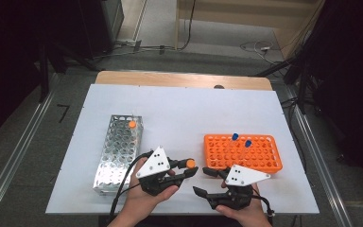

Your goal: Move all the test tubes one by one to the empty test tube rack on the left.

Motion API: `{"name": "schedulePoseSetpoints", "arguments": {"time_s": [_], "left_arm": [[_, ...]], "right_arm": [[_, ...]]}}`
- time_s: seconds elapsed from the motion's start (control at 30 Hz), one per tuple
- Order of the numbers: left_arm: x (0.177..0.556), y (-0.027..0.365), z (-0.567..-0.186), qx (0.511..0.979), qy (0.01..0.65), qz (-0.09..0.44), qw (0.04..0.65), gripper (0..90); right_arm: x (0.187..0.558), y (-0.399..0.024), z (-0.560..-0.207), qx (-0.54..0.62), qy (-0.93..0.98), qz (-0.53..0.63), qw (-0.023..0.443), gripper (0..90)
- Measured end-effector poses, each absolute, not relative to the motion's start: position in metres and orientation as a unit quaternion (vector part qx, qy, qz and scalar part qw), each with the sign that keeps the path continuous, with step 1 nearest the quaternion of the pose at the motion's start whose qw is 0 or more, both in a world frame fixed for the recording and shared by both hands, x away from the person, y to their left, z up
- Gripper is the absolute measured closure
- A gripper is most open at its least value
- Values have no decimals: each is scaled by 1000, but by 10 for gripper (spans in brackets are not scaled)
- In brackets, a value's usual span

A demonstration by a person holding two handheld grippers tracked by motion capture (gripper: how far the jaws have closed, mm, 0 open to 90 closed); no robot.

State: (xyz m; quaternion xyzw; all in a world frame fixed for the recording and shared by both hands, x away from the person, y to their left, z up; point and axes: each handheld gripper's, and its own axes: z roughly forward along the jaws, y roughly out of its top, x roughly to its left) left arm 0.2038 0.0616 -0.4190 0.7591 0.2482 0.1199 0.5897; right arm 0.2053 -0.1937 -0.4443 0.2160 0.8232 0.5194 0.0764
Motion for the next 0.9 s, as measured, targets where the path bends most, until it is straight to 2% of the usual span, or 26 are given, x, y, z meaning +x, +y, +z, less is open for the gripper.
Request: {"name": "schedulePoseSetpoints", "arguments": {"time_s": [0.07, 0.33, 0.43, 0.9], "left_arm": [[205, 65, -418, 759, 251, 124, 588, 707], [208, 78, -412, 749, 264, 137, 592, 707], [210, 84, -411, 744, 270, 140, 595, 707], [219, 120, -401, 719, 304, 177, 600, 707]], "right_arm": [[207, -196, -444, 215, 824, 519, 76, 194], [212, -205, -443, 224, 820, 520, 79, 4], [214, -210, -443, 224, 821, 520, 69, 0], [218, -232, -443, 240, 820, 514, 82, 0]]}}
